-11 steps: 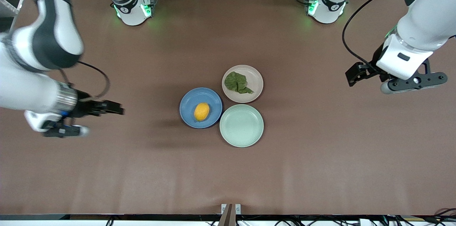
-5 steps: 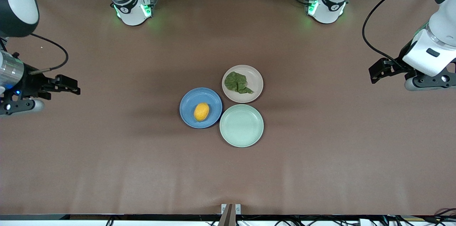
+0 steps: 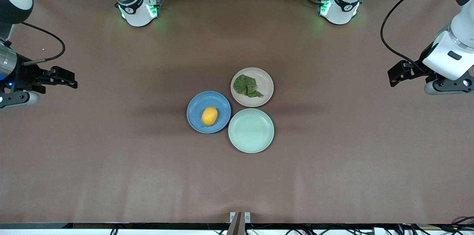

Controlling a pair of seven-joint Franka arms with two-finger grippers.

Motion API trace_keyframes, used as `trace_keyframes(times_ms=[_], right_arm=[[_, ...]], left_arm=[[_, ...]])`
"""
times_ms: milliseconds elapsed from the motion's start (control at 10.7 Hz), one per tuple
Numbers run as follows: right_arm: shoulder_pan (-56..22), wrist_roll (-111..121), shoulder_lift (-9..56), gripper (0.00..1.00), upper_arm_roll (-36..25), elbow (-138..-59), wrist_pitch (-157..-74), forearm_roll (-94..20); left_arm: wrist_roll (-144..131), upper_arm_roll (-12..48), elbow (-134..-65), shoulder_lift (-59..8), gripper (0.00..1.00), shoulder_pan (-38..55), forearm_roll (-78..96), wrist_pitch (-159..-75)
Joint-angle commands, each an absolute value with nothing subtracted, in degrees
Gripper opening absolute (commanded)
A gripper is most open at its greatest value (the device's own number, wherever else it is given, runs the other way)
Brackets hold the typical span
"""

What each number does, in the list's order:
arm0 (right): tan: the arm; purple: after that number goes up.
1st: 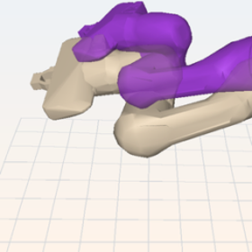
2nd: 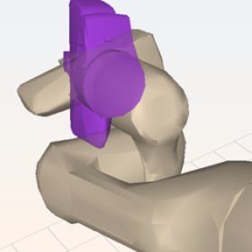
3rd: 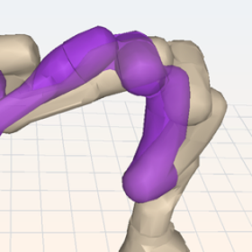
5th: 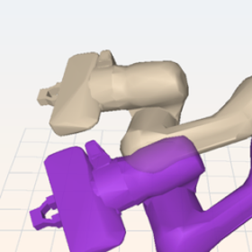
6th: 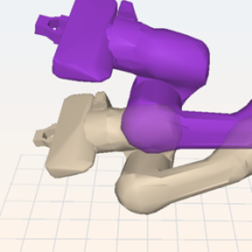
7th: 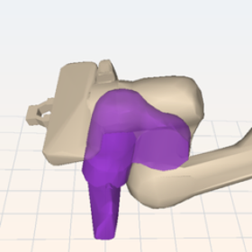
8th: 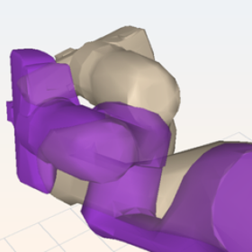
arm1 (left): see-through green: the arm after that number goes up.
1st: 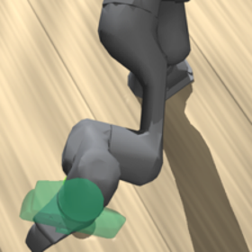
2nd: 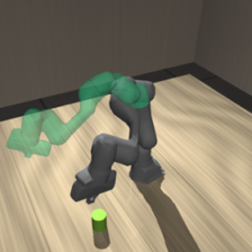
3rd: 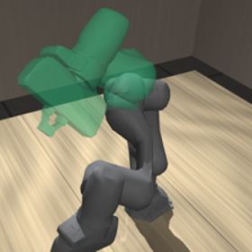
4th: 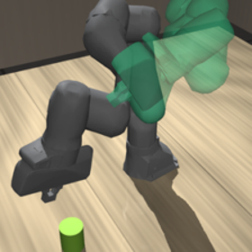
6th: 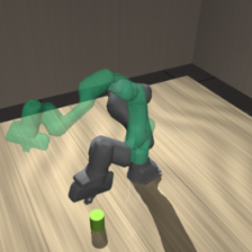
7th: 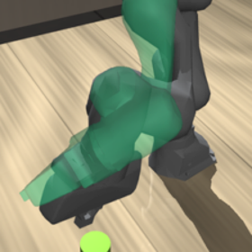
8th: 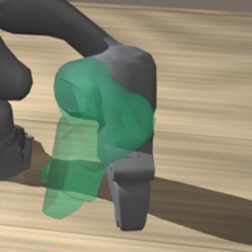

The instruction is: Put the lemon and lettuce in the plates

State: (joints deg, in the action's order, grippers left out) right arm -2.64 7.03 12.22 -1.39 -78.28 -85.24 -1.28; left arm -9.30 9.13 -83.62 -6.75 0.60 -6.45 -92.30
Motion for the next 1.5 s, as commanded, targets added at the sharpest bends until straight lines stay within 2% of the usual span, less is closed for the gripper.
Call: trace_keyframes(times_ms=[0, 469, 1406], right_arm=[[-2.46, 6.15, 11.16, 1.0, -0.79, -79.37, -84.99, 0.0], [-2.46, 6.15, 11.16, 1.0, -0.7, -79.37, -84.99, -0.09], [-2.37, 6.06, 11.25, 1.0, -0.79, -79.37, -84.99, -0.18]], left_arm=[[-7.91, 8.53, -84.46, -5.1, 1.0, 0.97, -4.92, -91.5], [-7.65, 8.7, -84.55, -5.01, 1.0, 0.97, -0.35, -88.77], [-7.82, 8.79, -84.37, -5.1, 1.0, 1.32, -0.35, -88.77]])
